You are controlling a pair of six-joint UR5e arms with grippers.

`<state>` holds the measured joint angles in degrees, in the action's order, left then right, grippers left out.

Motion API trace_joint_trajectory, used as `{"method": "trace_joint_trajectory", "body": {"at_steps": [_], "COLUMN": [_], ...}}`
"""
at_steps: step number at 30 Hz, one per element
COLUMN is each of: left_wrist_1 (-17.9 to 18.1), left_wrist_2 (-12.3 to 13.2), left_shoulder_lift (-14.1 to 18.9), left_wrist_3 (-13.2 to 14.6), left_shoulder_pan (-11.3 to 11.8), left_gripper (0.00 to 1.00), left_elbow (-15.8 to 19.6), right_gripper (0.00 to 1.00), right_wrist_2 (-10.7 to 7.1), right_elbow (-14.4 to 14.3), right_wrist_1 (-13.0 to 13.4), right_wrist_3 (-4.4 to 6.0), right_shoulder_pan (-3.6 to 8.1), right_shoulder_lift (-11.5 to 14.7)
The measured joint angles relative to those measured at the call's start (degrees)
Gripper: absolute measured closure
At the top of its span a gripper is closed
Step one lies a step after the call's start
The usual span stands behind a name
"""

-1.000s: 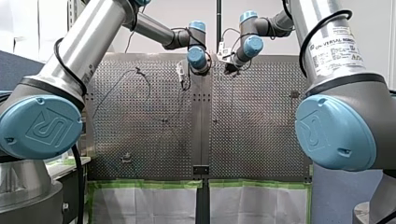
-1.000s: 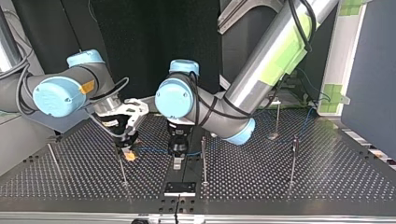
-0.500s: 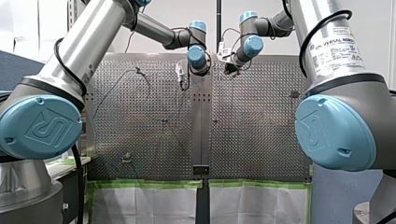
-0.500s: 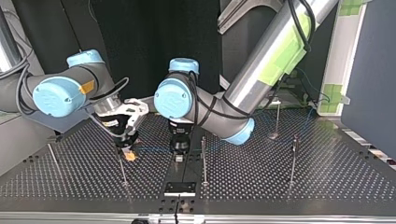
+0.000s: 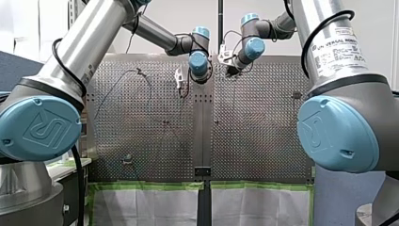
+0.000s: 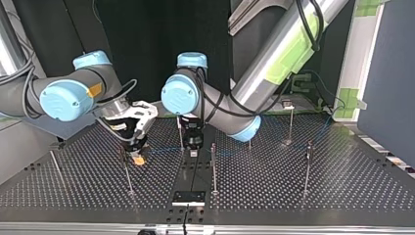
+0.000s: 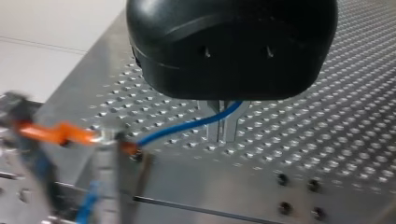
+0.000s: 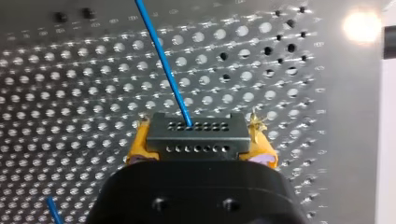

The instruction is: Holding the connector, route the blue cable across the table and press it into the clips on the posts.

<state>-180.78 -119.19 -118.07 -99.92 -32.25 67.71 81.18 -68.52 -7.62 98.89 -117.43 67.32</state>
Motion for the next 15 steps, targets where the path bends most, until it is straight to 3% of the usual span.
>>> {"method": "trace_joint_trajectory", "body": {"at_steps": [15], "left_wrist_1": [7.8], "left_wrist_2": [-0.9], "left_shoulder_lift": [0.2], "left_wrist_3": [-0.4], "left_shoulder_pan": [-1.6], "left_gripper": [1.00], "left_elbow": [8.9], "right_gripper": [1.00], "right_wrist_2": [0.23], "right_elbow": [-8.3], "right_wrist_1": [3.5], "right_wrist_3": [-0.26], "right_shoulder_pan": [0.31], "right_shoulder_lift": [-0.1]}}
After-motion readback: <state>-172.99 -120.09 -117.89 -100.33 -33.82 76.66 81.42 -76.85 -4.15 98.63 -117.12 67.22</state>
